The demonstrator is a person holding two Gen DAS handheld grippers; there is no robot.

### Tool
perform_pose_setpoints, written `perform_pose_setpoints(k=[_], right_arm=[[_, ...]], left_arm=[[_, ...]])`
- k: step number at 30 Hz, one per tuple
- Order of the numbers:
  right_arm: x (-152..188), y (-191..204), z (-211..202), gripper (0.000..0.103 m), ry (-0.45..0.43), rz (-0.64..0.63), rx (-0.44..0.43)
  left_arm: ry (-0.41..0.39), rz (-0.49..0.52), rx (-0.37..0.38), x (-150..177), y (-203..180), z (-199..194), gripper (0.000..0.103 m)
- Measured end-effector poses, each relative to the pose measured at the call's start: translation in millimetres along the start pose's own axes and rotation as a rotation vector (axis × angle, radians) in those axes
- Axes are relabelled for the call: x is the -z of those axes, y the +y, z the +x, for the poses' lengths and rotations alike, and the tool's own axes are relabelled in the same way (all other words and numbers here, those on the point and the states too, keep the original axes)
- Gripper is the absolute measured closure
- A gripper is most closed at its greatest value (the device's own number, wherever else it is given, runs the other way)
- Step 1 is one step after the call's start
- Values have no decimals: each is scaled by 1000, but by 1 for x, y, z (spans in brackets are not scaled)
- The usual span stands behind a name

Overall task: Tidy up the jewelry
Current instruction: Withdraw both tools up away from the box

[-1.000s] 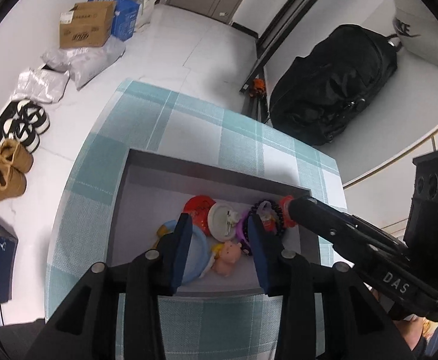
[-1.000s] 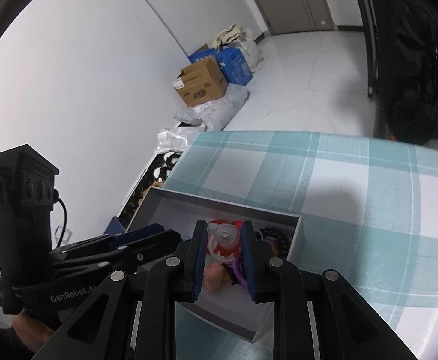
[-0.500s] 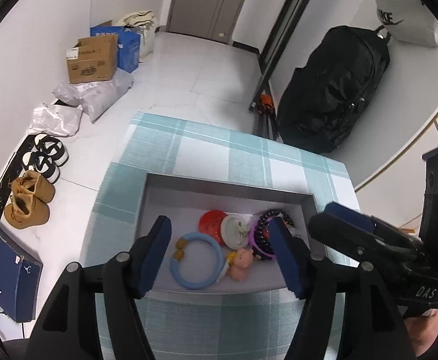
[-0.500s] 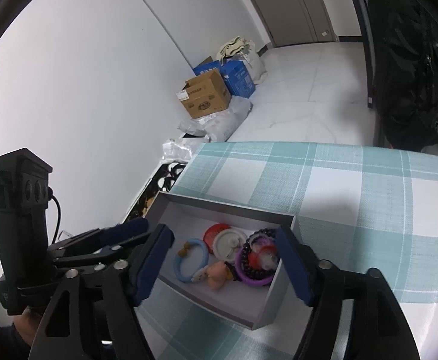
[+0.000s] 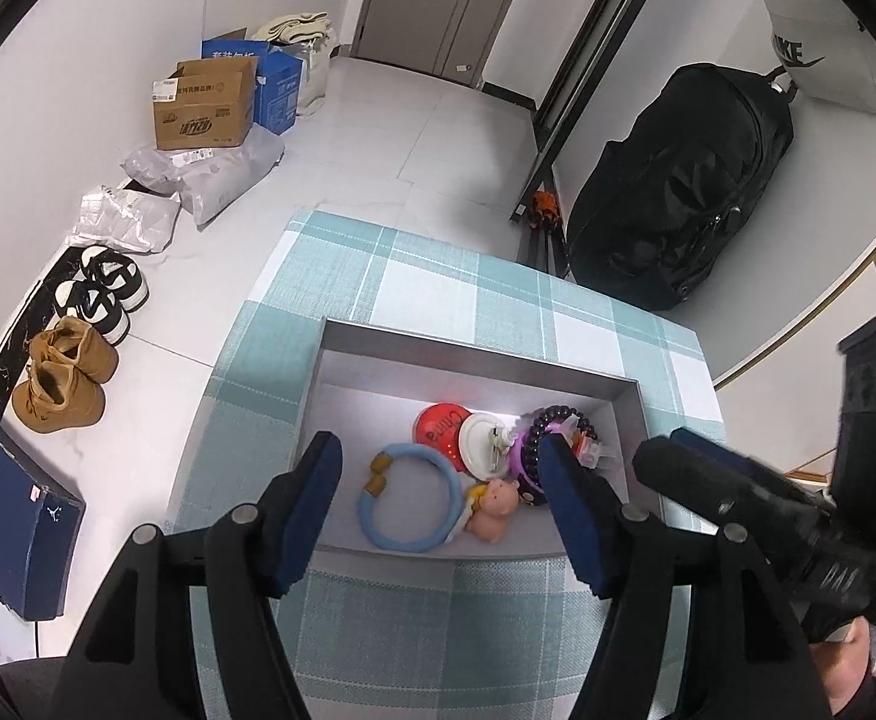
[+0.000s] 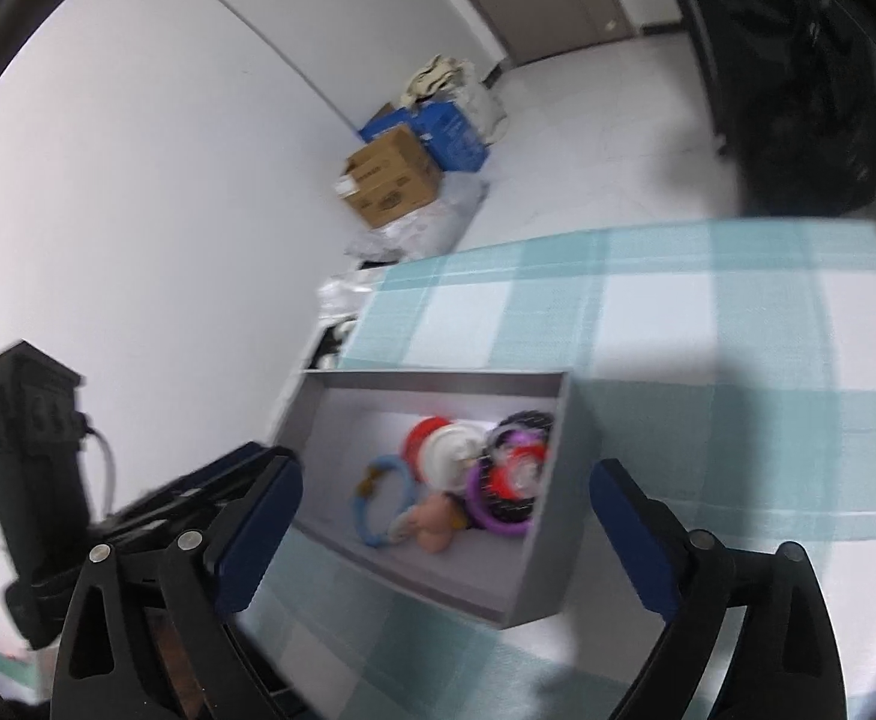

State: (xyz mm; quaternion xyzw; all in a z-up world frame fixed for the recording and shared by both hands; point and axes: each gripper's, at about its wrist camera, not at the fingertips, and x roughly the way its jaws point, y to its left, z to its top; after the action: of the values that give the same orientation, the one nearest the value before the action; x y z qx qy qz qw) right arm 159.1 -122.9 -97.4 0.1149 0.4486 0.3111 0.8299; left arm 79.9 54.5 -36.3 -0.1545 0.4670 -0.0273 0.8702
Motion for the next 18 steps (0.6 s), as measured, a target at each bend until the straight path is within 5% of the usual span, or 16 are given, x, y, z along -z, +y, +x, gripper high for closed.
perform_pose_setpoints(k=[4,18], right_arm=[[3,23,-6,5,-33,-159,69],[22,35,-45,4,-198,-256,46]], left_arm=[[6,-1,-9,1,1,0,40],[-93,63,-59,9,-4,-22,40]])
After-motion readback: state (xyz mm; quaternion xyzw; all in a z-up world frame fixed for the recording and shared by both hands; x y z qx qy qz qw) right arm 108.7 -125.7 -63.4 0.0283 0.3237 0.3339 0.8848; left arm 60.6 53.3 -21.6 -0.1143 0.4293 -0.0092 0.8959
